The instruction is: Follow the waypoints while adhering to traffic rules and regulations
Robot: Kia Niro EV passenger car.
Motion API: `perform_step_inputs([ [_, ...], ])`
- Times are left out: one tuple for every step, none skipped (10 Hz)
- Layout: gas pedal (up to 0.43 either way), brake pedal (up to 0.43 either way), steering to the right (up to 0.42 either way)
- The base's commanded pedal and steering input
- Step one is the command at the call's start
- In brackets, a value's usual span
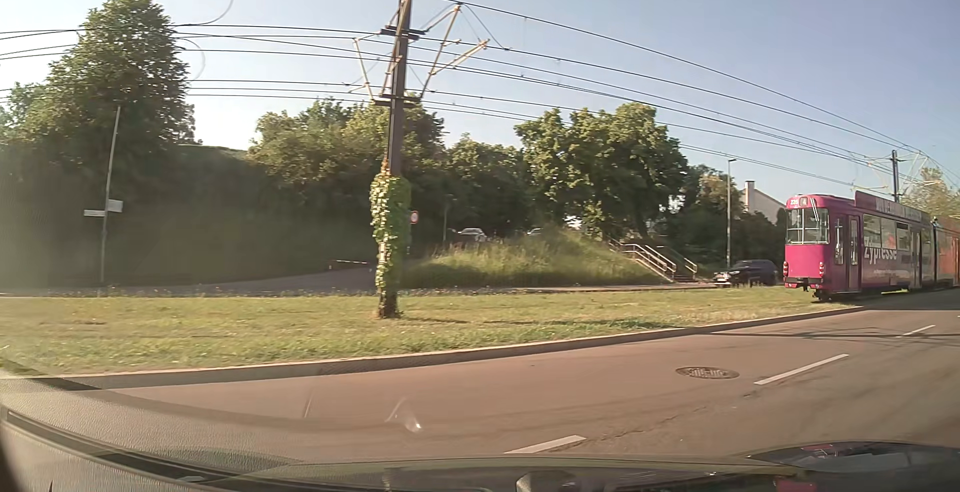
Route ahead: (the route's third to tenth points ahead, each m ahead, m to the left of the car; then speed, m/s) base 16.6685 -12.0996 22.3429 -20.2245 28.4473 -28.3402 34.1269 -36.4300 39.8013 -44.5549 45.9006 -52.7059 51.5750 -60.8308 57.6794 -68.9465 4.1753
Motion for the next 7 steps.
perform_step_inputs([
  [0.240, 0.000, 0.559],
  [0.240, 0.000, 0.561],
  [0.240, 0.000, 0.560],
  [0.240, 0.000, 0.559],
  [0.240, 0.000, 0.551],
  [0.240, 0.000, 0.537],
  [0.240, 0.000, 0.520],
])
